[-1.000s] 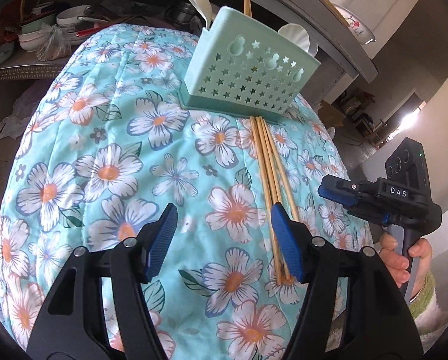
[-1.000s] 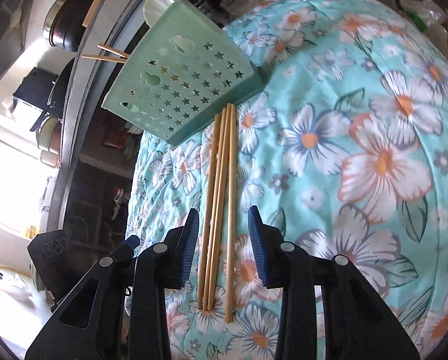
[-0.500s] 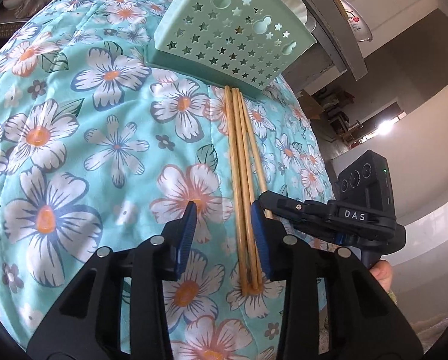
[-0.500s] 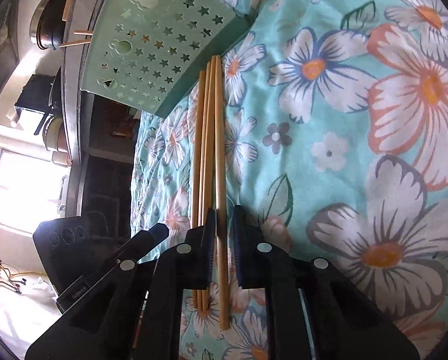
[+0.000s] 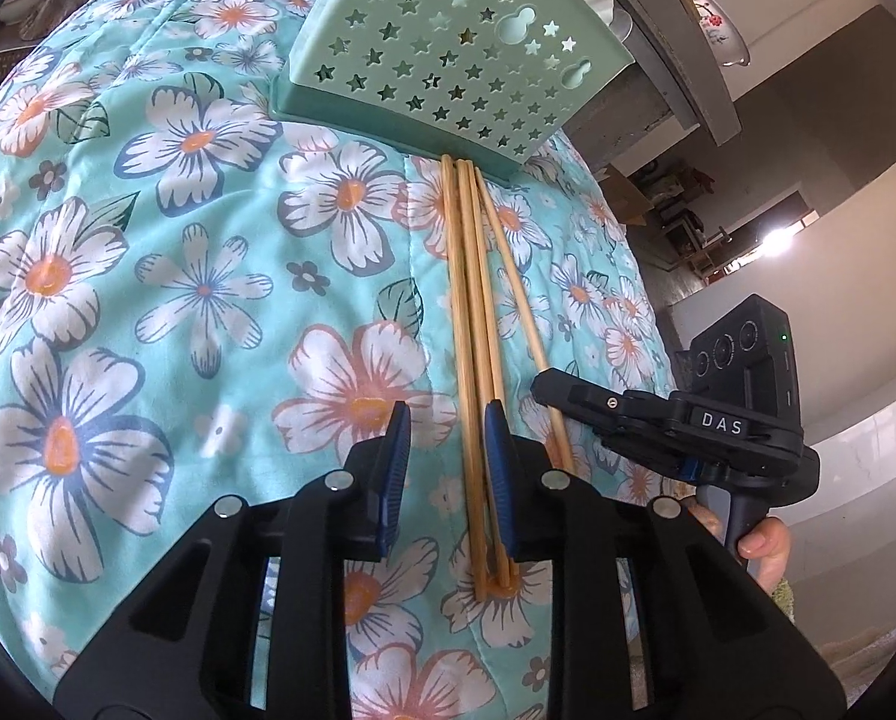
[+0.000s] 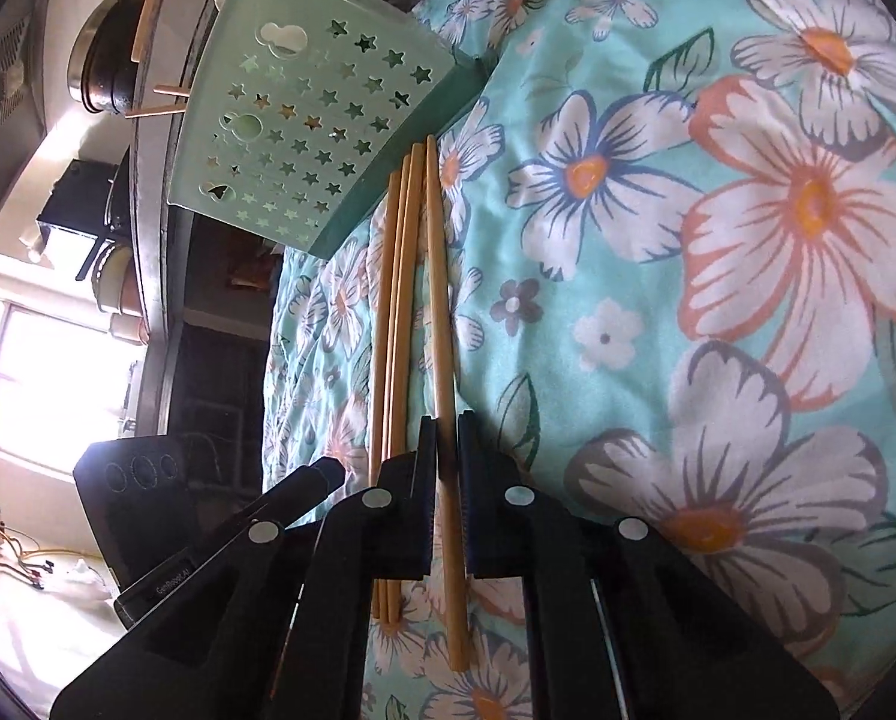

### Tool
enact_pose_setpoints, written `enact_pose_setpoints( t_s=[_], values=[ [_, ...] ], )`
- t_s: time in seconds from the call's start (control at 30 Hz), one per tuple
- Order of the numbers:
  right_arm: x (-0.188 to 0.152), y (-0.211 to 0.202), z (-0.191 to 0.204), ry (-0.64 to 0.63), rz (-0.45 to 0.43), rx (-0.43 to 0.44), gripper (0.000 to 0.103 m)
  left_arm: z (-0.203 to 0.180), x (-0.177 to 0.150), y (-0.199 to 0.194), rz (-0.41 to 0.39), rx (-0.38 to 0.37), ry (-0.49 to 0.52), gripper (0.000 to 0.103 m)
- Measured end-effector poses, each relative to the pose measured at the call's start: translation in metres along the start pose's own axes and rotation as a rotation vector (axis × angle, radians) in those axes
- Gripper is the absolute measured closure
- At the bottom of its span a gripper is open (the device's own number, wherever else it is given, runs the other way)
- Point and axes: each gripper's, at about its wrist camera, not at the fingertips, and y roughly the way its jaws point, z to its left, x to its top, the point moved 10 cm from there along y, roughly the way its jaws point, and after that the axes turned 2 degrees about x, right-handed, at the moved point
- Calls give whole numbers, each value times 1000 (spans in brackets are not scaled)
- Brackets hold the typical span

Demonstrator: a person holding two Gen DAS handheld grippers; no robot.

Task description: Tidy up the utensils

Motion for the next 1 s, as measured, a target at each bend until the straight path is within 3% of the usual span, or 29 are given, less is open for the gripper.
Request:
enact_pose_setpoints(
  t_s=[0.3,0.57,0.9,1.0],
  values=[
    [9,-28,-9,-195,-70,-247,96,-12,-8,8,17,73,116,80],
    [9,-29,-14,-182,-58,-225,95,-25,-12,25,53,123,199,80],
    [7,-28,-16,-181,-56,-217,95,-16,-6,30,53,98,131,81],
    [7,-27,-16,-183,-58,-221,95,-12,-5,29,50,91,107,86]
  ],
)
